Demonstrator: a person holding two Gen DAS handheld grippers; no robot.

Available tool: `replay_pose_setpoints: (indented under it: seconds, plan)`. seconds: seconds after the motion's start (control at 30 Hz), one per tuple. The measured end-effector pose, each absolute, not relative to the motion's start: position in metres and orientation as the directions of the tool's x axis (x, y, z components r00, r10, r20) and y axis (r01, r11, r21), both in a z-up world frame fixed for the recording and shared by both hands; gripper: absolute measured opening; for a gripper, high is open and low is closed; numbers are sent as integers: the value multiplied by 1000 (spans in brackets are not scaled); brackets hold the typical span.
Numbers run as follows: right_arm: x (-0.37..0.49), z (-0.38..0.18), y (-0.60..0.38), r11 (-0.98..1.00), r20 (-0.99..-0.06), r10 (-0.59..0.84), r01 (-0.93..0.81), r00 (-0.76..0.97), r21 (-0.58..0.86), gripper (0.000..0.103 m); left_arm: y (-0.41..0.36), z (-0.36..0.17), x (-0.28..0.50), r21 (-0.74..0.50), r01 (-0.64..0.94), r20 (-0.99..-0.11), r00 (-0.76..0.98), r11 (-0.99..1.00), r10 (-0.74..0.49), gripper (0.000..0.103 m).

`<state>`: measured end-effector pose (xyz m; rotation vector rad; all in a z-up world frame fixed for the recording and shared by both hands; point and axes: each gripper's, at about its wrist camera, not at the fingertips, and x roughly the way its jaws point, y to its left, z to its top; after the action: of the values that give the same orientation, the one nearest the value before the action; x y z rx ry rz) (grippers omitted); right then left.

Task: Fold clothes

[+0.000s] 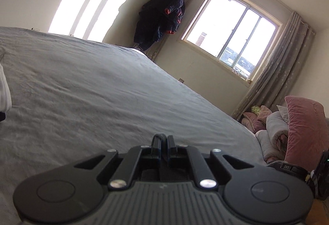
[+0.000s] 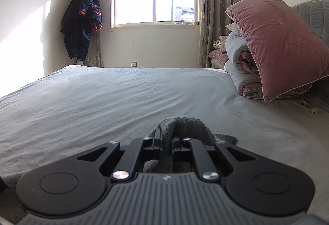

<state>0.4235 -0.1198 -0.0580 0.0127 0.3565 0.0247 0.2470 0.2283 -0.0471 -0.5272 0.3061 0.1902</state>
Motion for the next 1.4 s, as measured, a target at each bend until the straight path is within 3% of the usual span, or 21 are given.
replay_pose_setpoints:
  seconds: [0.27,0.33,0.37,0.4,0.47,0.5,0.87,1.13,1.3,1.4]
  plan:
    - [442,-85,-105,998,-455,59,-66,889,0,13,219,-61,262,-406,-249,-421,905,879,62,9]
    - [442,-83,-104,997,-483,76,-83,872,7,15,218,-62,263,-404,-236,-436,899,884,41,25]
    - [440,-80,-105,996,-494,84,-91,866,10,20,218,-63,263,-405,-230,-444,896,885,30,42]
    - [437,-77,-105,995,-498,92,-99,862,11,34,218,-63,263,-406,-225,-452,892,886,19,49]
    - [427,-71,-105,993,-481,105,-118,870,2,59,219,-64,263,-400,-220,-463,886,890,12,50]
    - [422,-68,-105,992,-477,112,-129,872,-3,62,220,-64,263,-398,-219,-471,882,891,7,53]
    - [346,-51,-112,970,-597,212,-242,774,31,62,247,-86,265,-518,-321,-591,805,793,-60,56]
    - [265,-57,-106,929,-695,308,-363,650,72,62,244,-97,263,-560,-281,-589,796,779,-136,54]
    - [229,-72,-98,906,-727,323,-419,605,54,49,251,-108,260,-612,-264,-573,798,745,-187,47]
    - [212,-82,-94,895,-745,320,-445,586,33,47,255,-113,259,-640,-249,-554,806,727,-211,46]
